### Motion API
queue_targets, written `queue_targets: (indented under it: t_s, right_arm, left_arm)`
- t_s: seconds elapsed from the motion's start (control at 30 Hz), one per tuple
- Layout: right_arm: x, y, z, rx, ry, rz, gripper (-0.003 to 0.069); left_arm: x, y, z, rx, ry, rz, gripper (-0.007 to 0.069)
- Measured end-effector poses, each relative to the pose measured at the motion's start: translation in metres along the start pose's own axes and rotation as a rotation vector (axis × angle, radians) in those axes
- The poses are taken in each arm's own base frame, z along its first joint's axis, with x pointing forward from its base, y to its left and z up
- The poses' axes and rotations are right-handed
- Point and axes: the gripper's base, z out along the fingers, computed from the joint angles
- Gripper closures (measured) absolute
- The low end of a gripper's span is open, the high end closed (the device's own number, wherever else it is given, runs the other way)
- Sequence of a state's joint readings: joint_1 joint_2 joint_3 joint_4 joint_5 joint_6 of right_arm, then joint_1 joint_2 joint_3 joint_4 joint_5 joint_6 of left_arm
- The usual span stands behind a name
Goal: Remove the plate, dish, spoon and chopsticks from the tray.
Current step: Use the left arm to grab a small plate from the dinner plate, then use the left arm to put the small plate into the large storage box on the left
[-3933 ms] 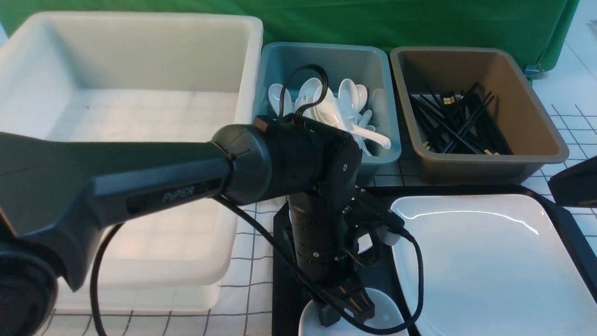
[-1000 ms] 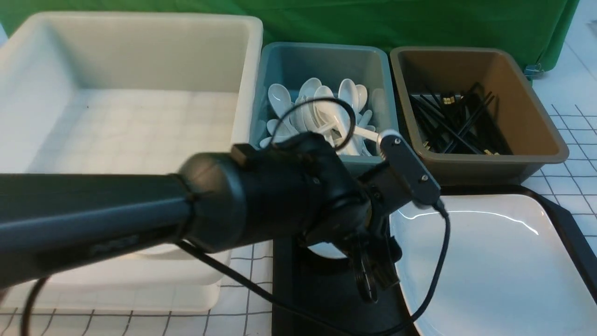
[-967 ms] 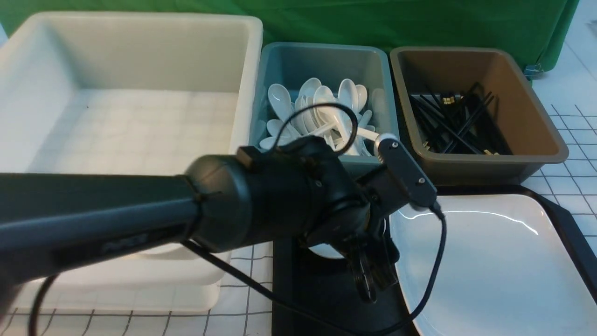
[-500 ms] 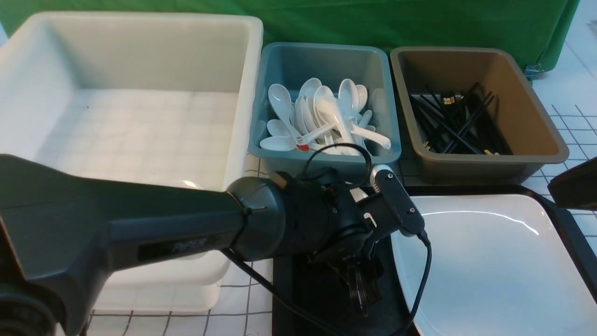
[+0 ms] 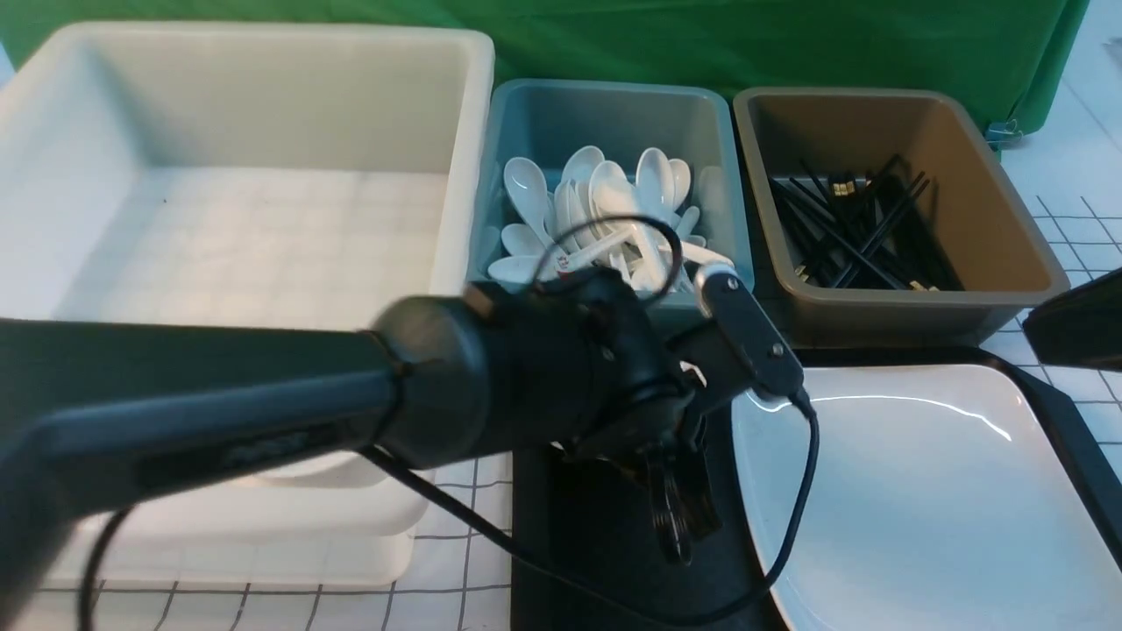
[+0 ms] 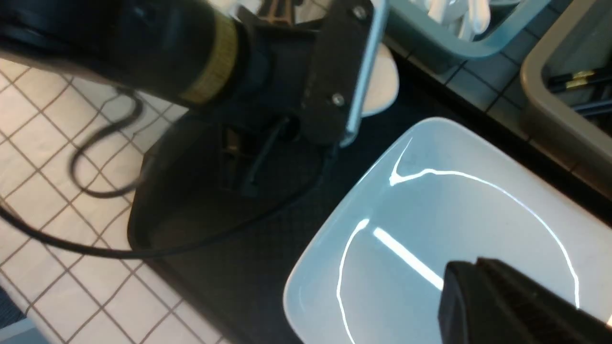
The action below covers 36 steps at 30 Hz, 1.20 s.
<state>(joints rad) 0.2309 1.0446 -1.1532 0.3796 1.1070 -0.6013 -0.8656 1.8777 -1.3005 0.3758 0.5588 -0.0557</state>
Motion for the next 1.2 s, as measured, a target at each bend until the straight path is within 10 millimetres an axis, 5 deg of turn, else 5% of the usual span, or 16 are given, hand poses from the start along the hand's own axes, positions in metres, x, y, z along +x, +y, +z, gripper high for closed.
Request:
queue_targets:
  t_s: [0.37,0.47,0.57,0.67,0.73,0.9,1.03,1.2]
  right_arm:
    - [-0.005,-0.003,0.0,0.036,-0.059,0.004,0.0639]
    - [-0.007,-0.003,0.0,0.034,-0.078,0.013,0.0639]
    - [-0.01,-0.003,-0.001,0.028,-0.107,0.025,0.0639]
    - [-0.012,-0.002,-0.001,0.019,-0.136,0.039,0.0639]
    - [-0.015,-0.001,-0.001,0.003,-0.168,0.059,0.0639]
    - [-0.022,0.007,-0.002,-0.081,-0.237,0.073,0.0639]
    - [-0.04,0.025,0.005,-0.25,-0.327,0.0,0.0639]
    - [-0.08,0.048,0.019,-0.389,-0.329,-0.092,0.0639]
  left_arm:
    - [-0.013,0.047,-0.157,-0.115,-0.354,-0.14,0.0608]
    - [0.003,0.079,-0.202,-0.222,-0.41,-0.208,0.0608]
    - [0.029,0.11,-0.221,-0.321,-0.356,-0.303,0.0608]
    - [0.053,0.132,-0.218,-0.376,-0.249,-0.392,0.0608]
    - [0.082,0.149,-0.198,-0.396,-0.117,-0.48,0.0608]
    - [0.128,0.153,-0.143,-0.325,0.079,-0.592,0.0608]
    - [0.14,0.144,-0.11,-0.253,0.119,-0.599,0.0608]
    - [0.138,0.144,-0.092,-0.222,0.099,-0.611,0.0595]
